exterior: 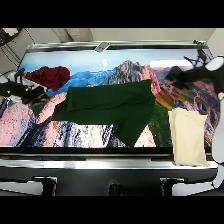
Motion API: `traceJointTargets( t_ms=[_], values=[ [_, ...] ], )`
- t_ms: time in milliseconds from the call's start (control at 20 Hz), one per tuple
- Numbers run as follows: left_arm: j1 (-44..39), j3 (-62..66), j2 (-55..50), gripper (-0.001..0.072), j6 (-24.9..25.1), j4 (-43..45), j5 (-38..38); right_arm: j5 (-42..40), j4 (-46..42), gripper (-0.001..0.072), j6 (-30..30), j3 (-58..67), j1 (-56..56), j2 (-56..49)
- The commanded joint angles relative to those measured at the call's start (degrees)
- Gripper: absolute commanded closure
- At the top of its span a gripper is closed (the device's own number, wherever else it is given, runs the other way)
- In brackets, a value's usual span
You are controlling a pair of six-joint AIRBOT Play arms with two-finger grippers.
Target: Fold the shirts.
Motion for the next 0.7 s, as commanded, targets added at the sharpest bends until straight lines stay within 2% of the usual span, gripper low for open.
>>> traceJointTargets(
  t_ms=[0, 50, 100, 250, 550, 650],
  values=[
    [4.35, -12.48, 2.27, 0.0274, 1.44, 2.01, -2.51, 13.2, -3.67, 0.0218, -3.02, -2.21, -3.21, 0.87],
    [4.68, -15.85, 2.19, 0.0151, 3.48, 0.92, -1.79, 13.68, -3.56, 0.0218, -3.1, -3.65, -3.1, 0.87],
    [4.85, -18.62, 2.14, 0.0149, 5.62, -0.31, 0.13, 13.66, -3.15, 0.0218, -3.28, -4.83, -3.13, 0.81],
    [4.81, -22.14, 1.79, 0.0206, 7.78, -6.47, 6.64, 12.52, -3.1, 0.0218, -3.72, -7.43, -3.13, 0.63],
    [4.2, -22.23, 0.83, 0.0214, 7.5, -10.1, 15.41, 12.15, -3.26, 0.0217, -6.27, -10.82, -3.1, 0.63],
    [3.34, -22.21, 0.09, 0.0312, 7.19, -10.05, 16.85, 12.02, -3.26, 0.0213, -6.23, -12.92, -2.78, 0.63]
  ],
)
